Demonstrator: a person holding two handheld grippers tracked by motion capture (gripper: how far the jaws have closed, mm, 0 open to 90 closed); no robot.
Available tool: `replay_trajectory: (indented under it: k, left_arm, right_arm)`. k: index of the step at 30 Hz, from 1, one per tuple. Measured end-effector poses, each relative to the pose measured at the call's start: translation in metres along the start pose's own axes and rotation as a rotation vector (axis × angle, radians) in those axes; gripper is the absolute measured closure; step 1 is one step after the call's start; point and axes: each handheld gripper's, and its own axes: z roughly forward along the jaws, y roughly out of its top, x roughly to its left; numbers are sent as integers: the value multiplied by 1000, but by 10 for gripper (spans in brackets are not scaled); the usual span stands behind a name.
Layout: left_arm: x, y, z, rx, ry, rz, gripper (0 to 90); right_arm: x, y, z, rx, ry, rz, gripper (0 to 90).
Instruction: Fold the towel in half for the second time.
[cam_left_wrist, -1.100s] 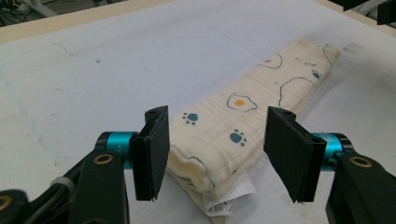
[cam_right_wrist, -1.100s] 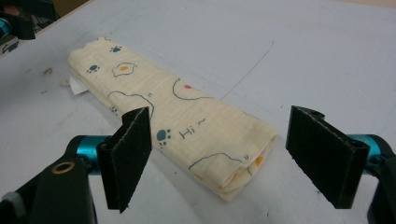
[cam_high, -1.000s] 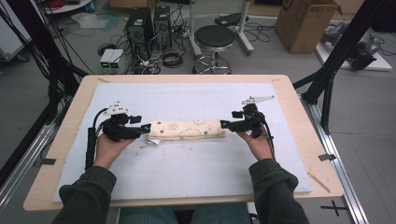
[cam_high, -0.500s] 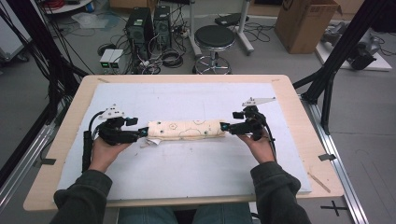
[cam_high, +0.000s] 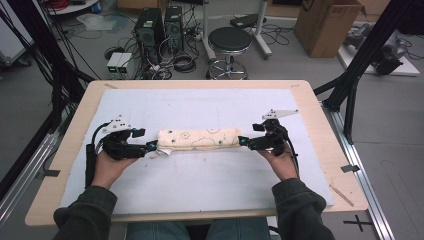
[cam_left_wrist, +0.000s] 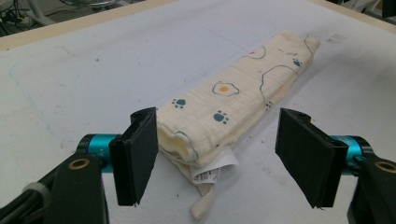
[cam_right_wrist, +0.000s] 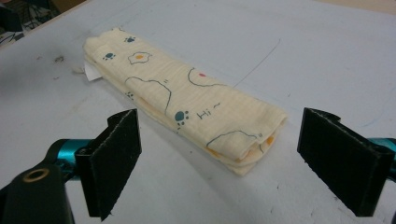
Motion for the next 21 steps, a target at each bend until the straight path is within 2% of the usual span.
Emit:
replay_trajectory:
  k: [21]
  left_arm:
    - [-6,-16,-16,-5,15,1,265]
  right_arm:
    - [8,-12,-19,-30,5,-24,122]
